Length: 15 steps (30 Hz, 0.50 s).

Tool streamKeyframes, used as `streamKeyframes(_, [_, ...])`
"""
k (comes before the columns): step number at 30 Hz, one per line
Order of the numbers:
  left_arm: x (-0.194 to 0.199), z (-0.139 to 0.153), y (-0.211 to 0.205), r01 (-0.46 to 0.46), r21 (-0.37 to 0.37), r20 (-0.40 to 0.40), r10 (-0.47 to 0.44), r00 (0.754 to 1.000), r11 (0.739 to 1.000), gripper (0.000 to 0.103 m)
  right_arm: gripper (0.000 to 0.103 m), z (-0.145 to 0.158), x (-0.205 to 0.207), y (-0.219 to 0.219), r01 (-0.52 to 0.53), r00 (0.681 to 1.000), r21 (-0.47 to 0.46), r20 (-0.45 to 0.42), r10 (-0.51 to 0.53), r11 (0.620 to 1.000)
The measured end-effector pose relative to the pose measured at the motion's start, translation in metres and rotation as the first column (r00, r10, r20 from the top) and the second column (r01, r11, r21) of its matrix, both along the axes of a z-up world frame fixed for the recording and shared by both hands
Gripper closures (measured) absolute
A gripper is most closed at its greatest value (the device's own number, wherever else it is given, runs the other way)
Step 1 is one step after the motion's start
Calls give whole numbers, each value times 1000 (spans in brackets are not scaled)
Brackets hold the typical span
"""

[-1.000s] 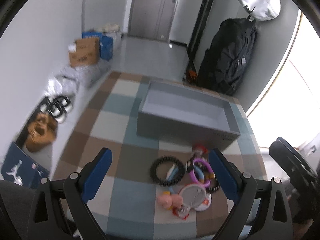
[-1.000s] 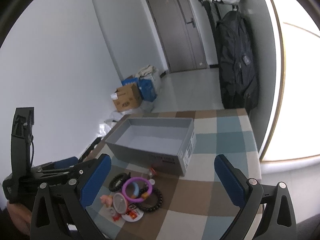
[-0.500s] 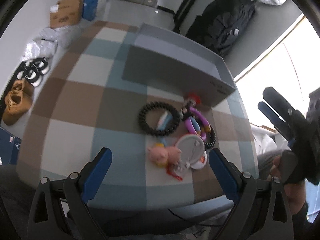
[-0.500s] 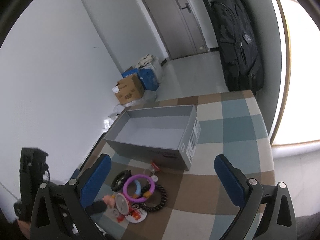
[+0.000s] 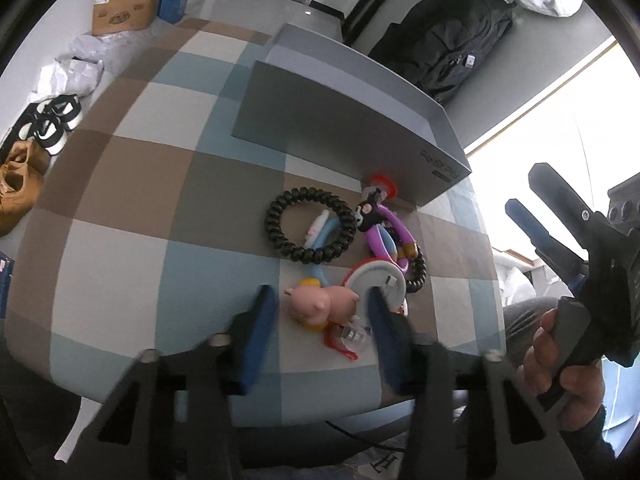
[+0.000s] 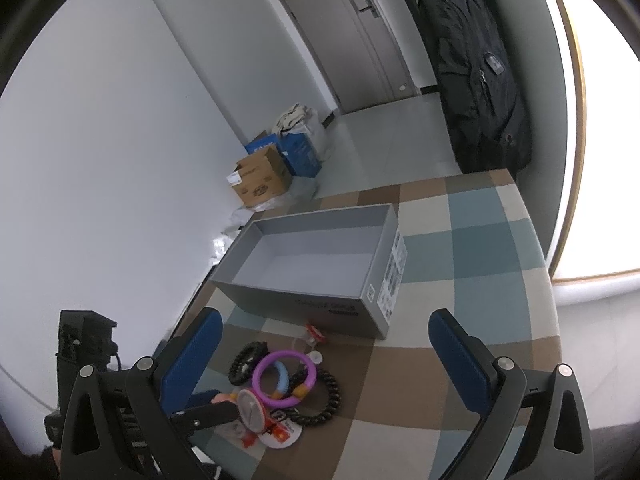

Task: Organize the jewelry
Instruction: 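Lower the left gripper onto the pink pig toy and close it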

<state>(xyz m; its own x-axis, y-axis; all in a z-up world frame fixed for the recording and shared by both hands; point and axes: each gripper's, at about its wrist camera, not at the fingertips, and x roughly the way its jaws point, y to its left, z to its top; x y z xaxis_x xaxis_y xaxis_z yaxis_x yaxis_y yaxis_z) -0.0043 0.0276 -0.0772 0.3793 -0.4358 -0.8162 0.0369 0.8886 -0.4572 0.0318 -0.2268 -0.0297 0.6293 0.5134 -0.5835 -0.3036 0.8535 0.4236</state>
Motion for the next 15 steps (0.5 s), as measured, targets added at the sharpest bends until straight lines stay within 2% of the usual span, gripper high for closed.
streamKeyframes(15, [2,10,15,-41,-98,1,41,999,994,72,0,-3,-7,2,-17,1000,-29,-24,16,999])
